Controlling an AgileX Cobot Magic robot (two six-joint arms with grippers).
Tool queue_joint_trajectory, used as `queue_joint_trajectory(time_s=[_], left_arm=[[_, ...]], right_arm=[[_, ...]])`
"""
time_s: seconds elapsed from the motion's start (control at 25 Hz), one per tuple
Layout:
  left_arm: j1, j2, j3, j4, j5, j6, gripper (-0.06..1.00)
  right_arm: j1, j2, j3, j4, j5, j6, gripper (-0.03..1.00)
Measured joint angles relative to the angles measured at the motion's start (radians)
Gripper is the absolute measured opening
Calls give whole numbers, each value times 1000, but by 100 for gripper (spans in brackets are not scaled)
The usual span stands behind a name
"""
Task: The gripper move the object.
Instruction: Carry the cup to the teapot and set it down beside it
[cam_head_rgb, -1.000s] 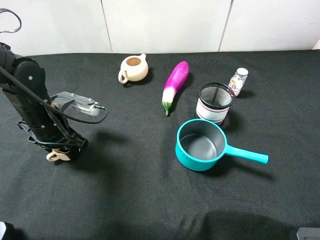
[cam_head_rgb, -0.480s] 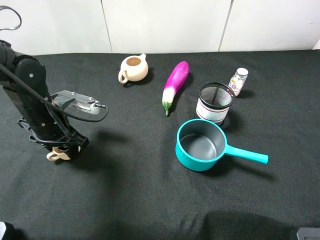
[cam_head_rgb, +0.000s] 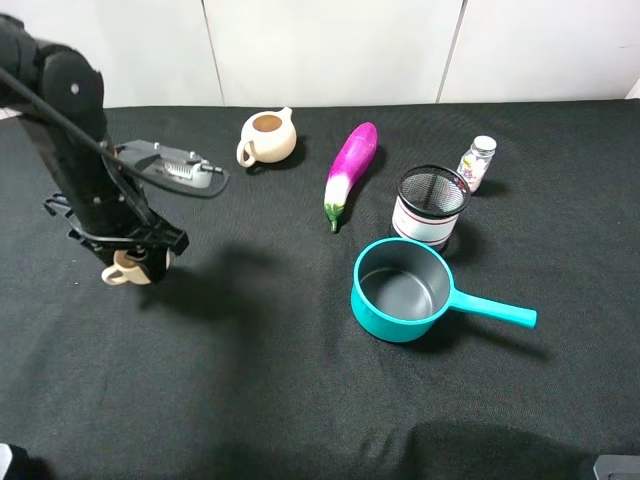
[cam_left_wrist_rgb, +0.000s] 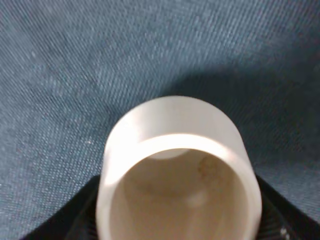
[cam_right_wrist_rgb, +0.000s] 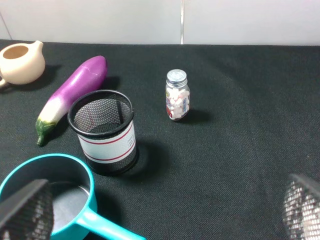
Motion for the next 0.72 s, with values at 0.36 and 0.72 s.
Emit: queue_joint_trajectory(time_s=[0.36,0.72], left_arm=[[0,1,-199,0,159,4,54],[0,1,-371,1,242,17,54]], right_arm=[[0,0,0,0,0,0,69],[0,0,0,0,0,0,69]])
